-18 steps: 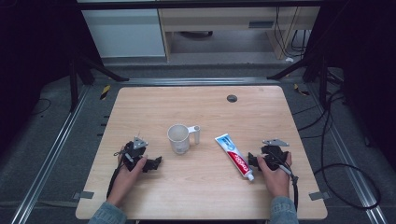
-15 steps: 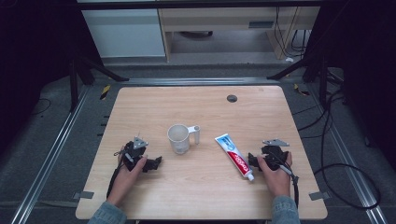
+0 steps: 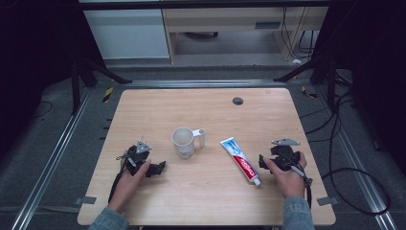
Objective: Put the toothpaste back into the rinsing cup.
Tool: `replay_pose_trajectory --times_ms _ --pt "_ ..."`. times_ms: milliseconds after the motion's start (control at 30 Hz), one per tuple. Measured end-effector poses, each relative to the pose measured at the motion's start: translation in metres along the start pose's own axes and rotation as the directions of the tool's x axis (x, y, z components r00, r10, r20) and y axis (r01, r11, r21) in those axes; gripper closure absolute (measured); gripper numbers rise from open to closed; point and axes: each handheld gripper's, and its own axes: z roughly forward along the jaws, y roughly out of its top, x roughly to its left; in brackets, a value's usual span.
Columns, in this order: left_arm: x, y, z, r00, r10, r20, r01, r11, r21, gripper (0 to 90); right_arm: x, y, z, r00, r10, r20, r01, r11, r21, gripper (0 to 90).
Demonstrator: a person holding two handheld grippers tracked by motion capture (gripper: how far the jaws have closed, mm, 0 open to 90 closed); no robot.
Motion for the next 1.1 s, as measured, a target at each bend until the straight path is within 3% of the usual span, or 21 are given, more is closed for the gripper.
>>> replay_pose_trajectory --times_ms 67,167,433,533,600,667,767,967,1100 --pt "0.0 0.0 0.0 1.0 0.0 0.0 0.0 1.0 0.0 0.0 0.002 0.004 -0.006 0.9998 -0.013 -0.016 0.013 1.0 0.015 12.5" --pt "0.0 0.0 0.0 1.0 0.0 -0.002 0.0 1.0 0.001 0.0 0.014 0.021 -0.022 0.9975 -0.055 -0.044 0.059 0.994 0.091 15.0" --pt "0.0 0.0 0.0 1.0 -0.004 -0.004 0.004 1.0 0.001 0.0 0.036 0.052 -0.035 0.992 -0.102 -0.074 0.114 0.978 0.175 19.3" --pt "0.0 0.0 0.0 1.0 -0.004 -0.005 0.004 1.0 0.001 0.0 0.042 0.057 -0.036 0.9905 -0.108 -0.085 0.122 0.975 0.183 19.4" --pt "0.0 0.0 0.0 0.9999 -0.007 -0.01 0.007 1.0 0.002 0.0 0.054 0.062 -0.034 0.9912 -0.095 -0.092 0.112 0.973 0.201 19.0" --pt "-0.001 0.0 0.0 0.9999 -0.01 -0.014 0.01 0.9999 0.003 0.0 0.062 0.065 -0.029 0.9873 -0.119 -0.105 0.14 0.965 0.224 18.2" --pt "-0.001 0.0 0.0 0.9998 -0.014 -0.017 0.014 0.9999 0.004 0.0 0.072 0.067 -0.025 0.9847 -0.122 -0.124 0.149 0.961 0.232 17.7" --pt "-0.001 0.001 0.001 0.9996 -0.019 -0.019 0.02 0.9998 0.003 0.0 0.08 0.067 -0.02 0.9766 -0.156 -0.148 0.189 0.95 0.247 20.1" --pt "-0.001 0.001 0.0 0.9996 -0.019 -0.021 0.019 0.9998 0.004 0.0 0.079 0.067 -0.016 0.9754 -0.156 -0.156 0.191 0.95 0.247 24.3"
